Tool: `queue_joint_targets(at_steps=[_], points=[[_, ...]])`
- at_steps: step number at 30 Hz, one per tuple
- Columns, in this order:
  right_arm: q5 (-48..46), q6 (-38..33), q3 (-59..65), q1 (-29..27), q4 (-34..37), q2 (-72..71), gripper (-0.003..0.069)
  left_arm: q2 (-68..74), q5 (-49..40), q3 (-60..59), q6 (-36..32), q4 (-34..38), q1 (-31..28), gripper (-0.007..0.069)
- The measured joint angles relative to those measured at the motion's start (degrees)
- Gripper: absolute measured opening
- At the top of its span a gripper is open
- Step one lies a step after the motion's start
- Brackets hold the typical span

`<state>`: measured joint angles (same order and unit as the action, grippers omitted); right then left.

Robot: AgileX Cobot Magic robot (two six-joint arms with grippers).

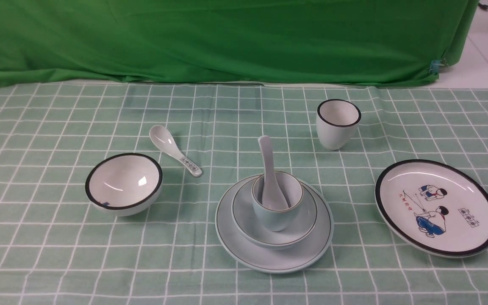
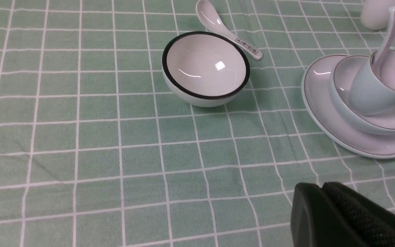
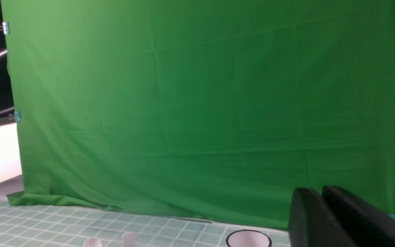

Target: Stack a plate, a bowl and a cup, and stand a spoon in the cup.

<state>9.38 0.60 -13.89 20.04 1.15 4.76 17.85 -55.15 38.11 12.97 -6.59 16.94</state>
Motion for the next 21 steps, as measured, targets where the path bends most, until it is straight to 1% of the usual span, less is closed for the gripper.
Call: queue_joint_targets(at_steps=[1, 6, 12, 21], points=[[0.2, 0.0, 0.0, 0.0, 0.1, 0.0, 0.0104, -3.8, 0.0, -2.1, 0.0, 0.3, 0.0, 0.0010], [0.2, 0.0, 0.0, 0.0, 0.1, 0.0, 0.0118, -8.6, 2.3, -4.5, 0.1, 0.6, 0.0, 0.0010], [0.2, 0.0, 0.0, 0.0, 0.1, 0.0, 0.0130, -9.4, 9.4, -4.7, 0.1, 0.7, 0.0, 0.0011], [0.2, 0.0, 0.0, 0.0, 0.1, 0.0, 0.0146, -9.4, 11.1, -4.7, -0.6, 0.7, 0.0, 0.0012]])
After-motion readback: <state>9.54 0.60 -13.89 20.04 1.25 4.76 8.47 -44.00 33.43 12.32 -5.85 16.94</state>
